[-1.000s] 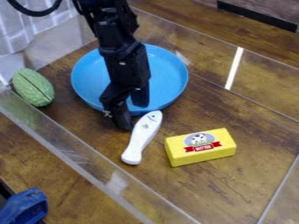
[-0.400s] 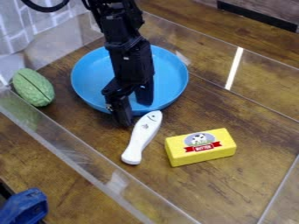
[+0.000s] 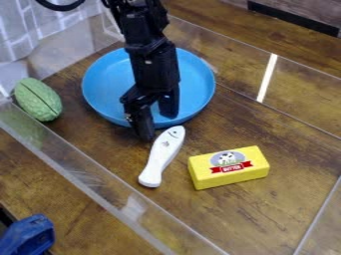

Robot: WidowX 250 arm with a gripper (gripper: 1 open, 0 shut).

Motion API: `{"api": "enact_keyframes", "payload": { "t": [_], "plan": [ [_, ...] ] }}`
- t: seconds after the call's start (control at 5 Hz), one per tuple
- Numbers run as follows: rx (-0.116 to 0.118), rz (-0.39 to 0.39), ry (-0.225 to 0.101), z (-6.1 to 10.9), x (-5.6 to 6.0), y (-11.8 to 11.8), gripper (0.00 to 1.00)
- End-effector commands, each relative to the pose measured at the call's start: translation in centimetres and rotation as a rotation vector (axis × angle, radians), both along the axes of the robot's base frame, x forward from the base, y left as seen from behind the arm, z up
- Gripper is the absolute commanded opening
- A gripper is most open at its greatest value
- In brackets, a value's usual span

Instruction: Put the white object in the blue tray

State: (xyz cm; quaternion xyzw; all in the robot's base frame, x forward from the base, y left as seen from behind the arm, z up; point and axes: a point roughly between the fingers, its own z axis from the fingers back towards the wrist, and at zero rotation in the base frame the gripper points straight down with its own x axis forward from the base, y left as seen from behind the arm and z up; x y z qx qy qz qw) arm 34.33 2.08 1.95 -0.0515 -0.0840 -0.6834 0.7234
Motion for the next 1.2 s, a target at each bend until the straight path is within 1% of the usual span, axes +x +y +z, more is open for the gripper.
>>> {"api": "enact_keyframes", "payload": {
  "t": [0.0,0.2,0.6,1.0],
  "plan": [
    [0.012,-0.068,-0.016,-0.1,0.8,-1.8,1.0],
    [0.014,-0.096,-0.011,-0.3,1.0,-3.7,1.0],
    [0.015,-0.135,-0.012,-0.5,0.6,-4.2,1.0],
    [0.018,-0.037,-0.015,0.7,0.2,-3.5,1.0]
  ]
}}
